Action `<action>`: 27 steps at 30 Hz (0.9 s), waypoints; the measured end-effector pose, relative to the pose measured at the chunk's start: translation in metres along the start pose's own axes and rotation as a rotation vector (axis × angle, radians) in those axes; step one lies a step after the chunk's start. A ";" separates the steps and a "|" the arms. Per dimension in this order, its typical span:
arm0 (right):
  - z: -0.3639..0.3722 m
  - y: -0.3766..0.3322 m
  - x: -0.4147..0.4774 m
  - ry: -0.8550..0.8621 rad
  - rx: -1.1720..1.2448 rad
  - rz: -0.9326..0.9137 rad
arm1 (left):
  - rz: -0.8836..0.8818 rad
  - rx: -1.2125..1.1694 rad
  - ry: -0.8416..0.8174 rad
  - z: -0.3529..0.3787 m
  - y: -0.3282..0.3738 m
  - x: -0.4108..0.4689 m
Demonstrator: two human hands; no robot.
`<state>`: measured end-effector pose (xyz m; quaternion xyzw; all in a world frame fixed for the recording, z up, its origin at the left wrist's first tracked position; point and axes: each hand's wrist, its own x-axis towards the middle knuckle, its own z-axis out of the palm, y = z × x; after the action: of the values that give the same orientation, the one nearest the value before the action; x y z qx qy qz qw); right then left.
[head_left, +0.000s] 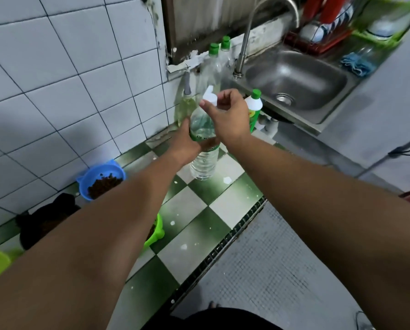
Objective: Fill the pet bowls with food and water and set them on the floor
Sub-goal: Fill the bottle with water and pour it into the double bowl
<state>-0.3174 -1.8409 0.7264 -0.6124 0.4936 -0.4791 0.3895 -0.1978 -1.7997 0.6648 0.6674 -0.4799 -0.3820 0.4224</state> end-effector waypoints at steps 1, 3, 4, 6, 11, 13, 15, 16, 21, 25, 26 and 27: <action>0.000 0.001 0.001 0.016 0.002 -0.004 | 0.000 -0.004 -0.005 0.001 -0.002 0.001; 0.002 0.003 0.000 0.025 0.000 -0.027 | 0.012 -0.003 -0.013 0.001 -0.002 0.003; 0.003 0.003 0.000 0.024 -0.004 -0.042 | 0.020 0.000 -0.009 0.001 -0.002 0.004; 0.006 0.002 0.000 0.007 -0.023 -0.064 | 0.035 -0.011 -0.008 -0.001 -0.003 0.005; 0.008 -0.001 0.003 -0.109 -0.010 -0.076 | 0.020 -0.034 0.003 -0.007 -0.010 0.009; 0.007 -0.002 0.003 -0.135 0.017 -0.068 | 0.022 0.001 0.001 -0.008 -0.007 0.008; 0.006 -0.001 0.002 -0.140 0.021 -0.072 | 0.040 0.037 -0.013 -0.006 -0.007 0.009; 0.006 0.000 0.002 -0.124 0.034 -0.069 | 0.046 0.045 -0.019 -0.005 -0.007 0.010; 0.006 0.002 0.006 -0.057 0.063 -0.045 | 0.029 0.026 -0.029 -0.004 -0.010 0.012; 0.002 0.000 0.011 -0.172 0.005 -0.135 | 0.048 0.003 -0.033 -0.008 -0.011 0.013; -0.001 0.001 0.013 -0.192 -0.048 -0.181 | 0.047 0.003 -0.037 -0.010 -0.011 0.013; -0.003 0.002 0.016 -0.209 -0.101 -0.219 | 0.043 0.003 -0.045 -0.011 -0.011 0.013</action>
<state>-0.3202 -1.8566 0.7285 -0.7280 0.4040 -0.4269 0.3530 -0.1811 -1.8082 0.6571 0.6488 -0.5042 -0.3870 0.4184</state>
